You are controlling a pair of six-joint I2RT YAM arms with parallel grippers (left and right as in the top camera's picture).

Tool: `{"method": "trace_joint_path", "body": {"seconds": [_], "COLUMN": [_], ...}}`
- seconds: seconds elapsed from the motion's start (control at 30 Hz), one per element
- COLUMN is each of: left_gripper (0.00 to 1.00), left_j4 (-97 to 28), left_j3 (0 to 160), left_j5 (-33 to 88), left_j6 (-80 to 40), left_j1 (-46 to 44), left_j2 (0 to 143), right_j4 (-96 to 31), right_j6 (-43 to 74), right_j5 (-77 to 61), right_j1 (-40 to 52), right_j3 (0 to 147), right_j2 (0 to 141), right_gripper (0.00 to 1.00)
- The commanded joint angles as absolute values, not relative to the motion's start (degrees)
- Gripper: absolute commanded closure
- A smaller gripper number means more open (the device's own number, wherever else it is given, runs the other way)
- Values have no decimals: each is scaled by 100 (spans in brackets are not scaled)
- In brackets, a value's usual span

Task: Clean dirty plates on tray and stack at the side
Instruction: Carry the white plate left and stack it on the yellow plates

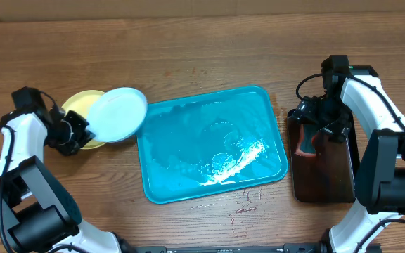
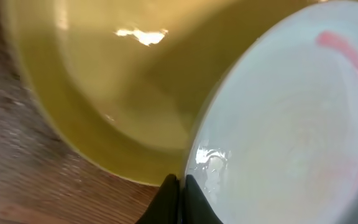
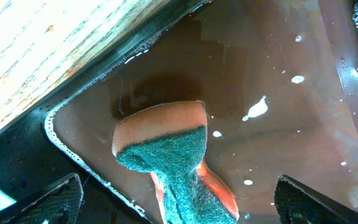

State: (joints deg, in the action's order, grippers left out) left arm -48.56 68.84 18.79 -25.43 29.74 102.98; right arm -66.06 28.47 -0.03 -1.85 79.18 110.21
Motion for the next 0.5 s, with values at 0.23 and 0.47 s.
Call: {"method": "trace_joint_path", "body": {"seconds": [0.23,0.47], "left_gripper": [96,87], "left_j4": [-4703,-4528], "left_j3": [6855,6855], "left_j5": [489,558], "left_j6": [-2700,-2657], "left_j1": [3450,3369], "left_j2": [10189,10280], "right_j4": [-6602,-6602], "right_j6": [2849,2849], "right_j5": [-12,-12], "right_j1": [-178,-178], "right_j3": [7922,7922], "right_j2": [10962,10962], "right_gripper": [0,0]}}
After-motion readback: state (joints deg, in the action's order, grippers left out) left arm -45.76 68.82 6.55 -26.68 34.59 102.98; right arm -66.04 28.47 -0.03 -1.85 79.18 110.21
